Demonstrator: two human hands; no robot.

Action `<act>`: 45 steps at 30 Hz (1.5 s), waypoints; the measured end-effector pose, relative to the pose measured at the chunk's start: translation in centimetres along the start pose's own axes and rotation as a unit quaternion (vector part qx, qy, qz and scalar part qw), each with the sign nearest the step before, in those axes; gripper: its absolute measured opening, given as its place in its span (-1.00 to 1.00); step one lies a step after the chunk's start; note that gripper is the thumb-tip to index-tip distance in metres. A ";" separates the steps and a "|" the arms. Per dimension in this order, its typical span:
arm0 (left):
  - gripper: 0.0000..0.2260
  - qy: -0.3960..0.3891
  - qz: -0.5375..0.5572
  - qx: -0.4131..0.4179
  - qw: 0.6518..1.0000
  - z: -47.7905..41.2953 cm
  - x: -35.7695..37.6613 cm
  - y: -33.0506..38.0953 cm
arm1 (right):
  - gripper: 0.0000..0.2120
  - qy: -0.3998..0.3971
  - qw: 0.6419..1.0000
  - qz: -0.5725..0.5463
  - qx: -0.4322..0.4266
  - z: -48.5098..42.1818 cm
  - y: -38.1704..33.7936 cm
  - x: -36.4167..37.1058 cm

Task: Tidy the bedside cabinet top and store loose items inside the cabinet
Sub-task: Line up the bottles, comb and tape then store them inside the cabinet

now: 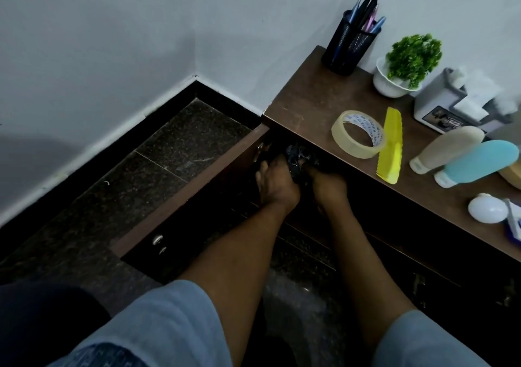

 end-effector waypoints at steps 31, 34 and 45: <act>-0.49 0.058 -0.105 0.323 0.939 6.7 -10.1 15.2 | -0.67 0.125 0.914 0.166 -0.348 9.1 -9.5 -16.6; -0.50 -0.011 -0.130 0.273 0.953 5.1 -8.3 14.5 | -0.42 0.053 0.923 0.222 -0.311 7.8 -8.0 -16.4; -0.57 0.098 -0.060 0.333 0.936 7.8 -12.0 10.7 | -0.82 0.095 0.985 -0.088 -0.118 7.5 -6.2 -16.2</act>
Point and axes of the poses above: each hand's wrist, its own z-axis away from the middle knuckle, its own x-axis out of the palm, y = z × x, the point moved 7 cm from there along -z, towards the middle knuckle, and after that the axes turned 14 degrees about y, right-handed, at the moved point
